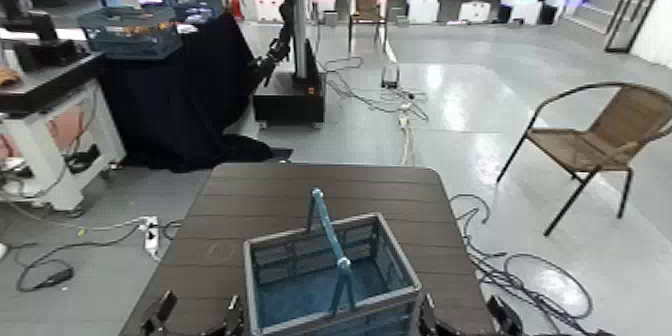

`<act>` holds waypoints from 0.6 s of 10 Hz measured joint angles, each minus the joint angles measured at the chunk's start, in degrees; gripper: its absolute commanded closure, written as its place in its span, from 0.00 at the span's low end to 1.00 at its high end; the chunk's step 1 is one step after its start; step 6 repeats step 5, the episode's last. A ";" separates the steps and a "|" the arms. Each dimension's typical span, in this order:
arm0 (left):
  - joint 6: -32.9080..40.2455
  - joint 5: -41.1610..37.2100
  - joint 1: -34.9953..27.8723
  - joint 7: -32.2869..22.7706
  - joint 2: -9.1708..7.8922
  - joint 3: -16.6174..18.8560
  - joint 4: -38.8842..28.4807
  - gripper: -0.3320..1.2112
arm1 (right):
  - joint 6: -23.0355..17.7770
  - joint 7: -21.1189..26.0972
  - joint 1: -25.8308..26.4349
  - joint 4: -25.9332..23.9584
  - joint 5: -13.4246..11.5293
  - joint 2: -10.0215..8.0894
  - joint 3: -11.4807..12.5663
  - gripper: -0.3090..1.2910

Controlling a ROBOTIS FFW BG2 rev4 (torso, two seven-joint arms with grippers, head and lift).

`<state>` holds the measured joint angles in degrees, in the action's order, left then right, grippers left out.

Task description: Place the crate on the table.

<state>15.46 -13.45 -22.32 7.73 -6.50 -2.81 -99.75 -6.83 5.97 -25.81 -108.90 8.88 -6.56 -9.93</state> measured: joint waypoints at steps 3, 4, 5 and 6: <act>-0.20 -0.01 0.00 -0.09 0.00 0.00 0.00 0.28 | -0.03 0.06 -0.16 0.00 -0.02 0.16 0.01 0.28; -0.24 -0.07 0.00 -0.09 0.00 0.00 0.00 0.28 | -0.03 0.09 -0.20 -0.07 -0.07 0.21 0.01 0.28; -0.28 -0.10 0.00 -0.14 0.00 0.00 0.00 0.28 | -0.03 0.09 -0.25 -0.08 -0.09 0.27 0.04 0.28; -0.28 -0.10 0.00 -0.14 0.00 0.00 0.00 0.28 | -0.03 0.09 -0.25 -0.08 -0.09 0.27 0.04 0.28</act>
